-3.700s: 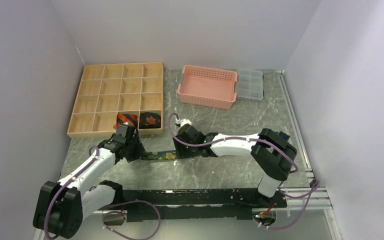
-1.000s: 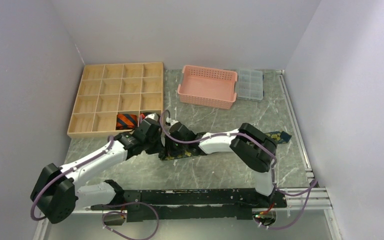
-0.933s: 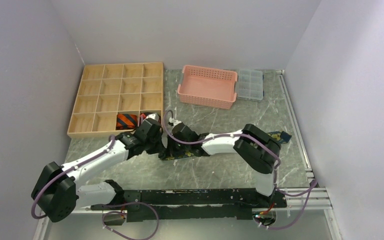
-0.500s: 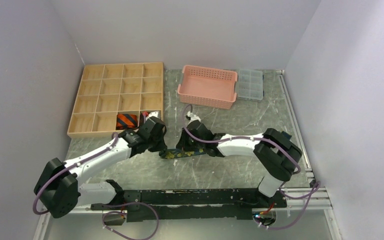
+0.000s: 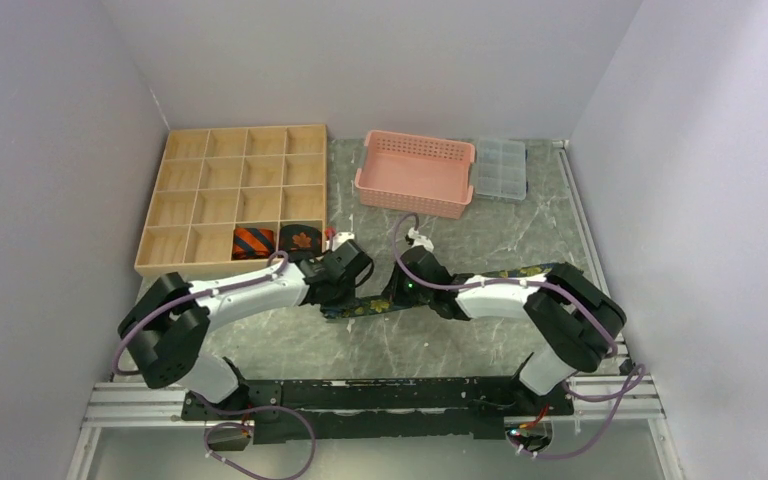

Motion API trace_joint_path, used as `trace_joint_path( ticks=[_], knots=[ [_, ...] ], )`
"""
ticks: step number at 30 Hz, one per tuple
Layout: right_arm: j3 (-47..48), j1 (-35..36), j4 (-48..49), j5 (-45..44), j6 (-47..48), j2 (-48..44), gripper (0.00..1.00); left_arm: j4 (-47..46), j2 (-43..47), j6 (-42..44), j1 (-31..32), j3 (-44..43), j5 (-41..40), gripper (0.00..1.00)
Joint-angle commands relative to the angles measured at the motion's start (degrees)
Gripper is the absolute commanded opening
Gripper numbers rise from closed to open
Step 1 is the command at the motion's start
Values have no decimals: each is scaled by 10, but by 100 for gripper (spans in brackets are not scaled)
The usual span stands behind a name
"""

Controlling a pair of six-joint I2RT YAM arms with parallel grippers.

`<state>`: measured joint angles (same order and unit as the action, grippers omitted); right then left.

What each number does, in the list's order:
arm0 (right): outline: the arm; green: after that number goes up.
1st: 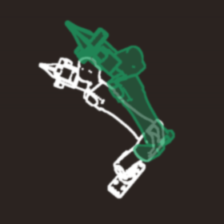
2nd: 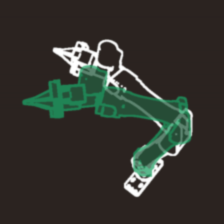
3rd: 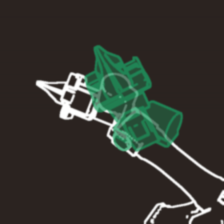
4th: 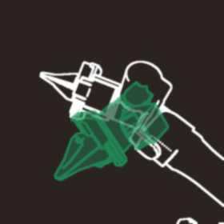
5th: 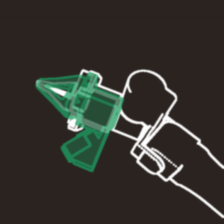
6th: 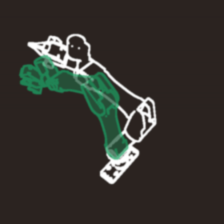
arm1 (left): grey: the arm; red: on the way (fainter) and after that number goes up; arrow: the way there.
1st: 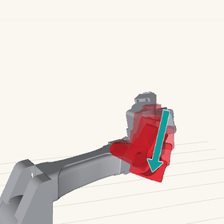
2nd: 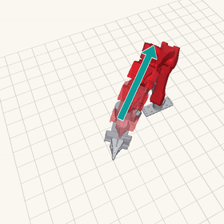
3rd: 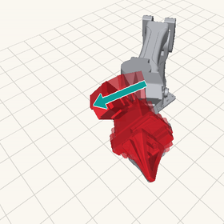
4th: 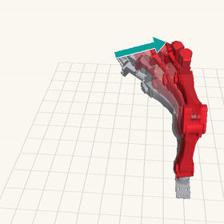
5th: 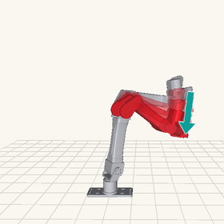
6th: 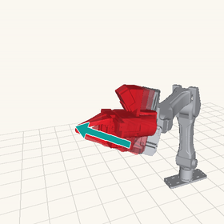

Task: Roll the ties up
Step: Roll the tie at the center of the board.

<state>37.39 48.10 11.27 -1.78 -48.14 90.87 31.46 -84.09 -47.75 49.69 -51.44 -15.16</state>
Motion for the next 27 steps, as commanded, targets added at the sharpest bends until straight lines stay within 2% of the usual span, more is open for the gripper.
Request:
trace_joint_path(
  ticks=[1, 4, 8, 10, 13, 15, 21, 27],
  knots=[
    [-17, -12, 11, -33, 5, -44, 7, 11, -35, -8, 25, -30, -22, 3],
    [-22, -13, 3, -43, 14, -67, 7, 5, -56, -9, 33, -40, -18, 6],
    [-28, -12, -5, -52, 21, -87, 8, 11, -69, -7, 42, -58, -15, 36],
    [-28, -12, -8, -51, 25, -91, 8, 19, -64, -9, 46, -63, -23, 46],
    [-29, -12, -7, -50, 33, -96, 8, 27, -48, -11, 49, -65, -26, 53],
    [-29, -12, -4, -42, 43, -100, 8, 31, -32, -11, 50, -63, -27, 65],
    [-22, -7, -17, -6, 79, -117, 9, 47, 34, -15, 50, -52, -31, 70],
    [14, 19, -20, 99, 97, -91, 11, 47, 145, -30, 48, 4, -54, 75]
  ],
)
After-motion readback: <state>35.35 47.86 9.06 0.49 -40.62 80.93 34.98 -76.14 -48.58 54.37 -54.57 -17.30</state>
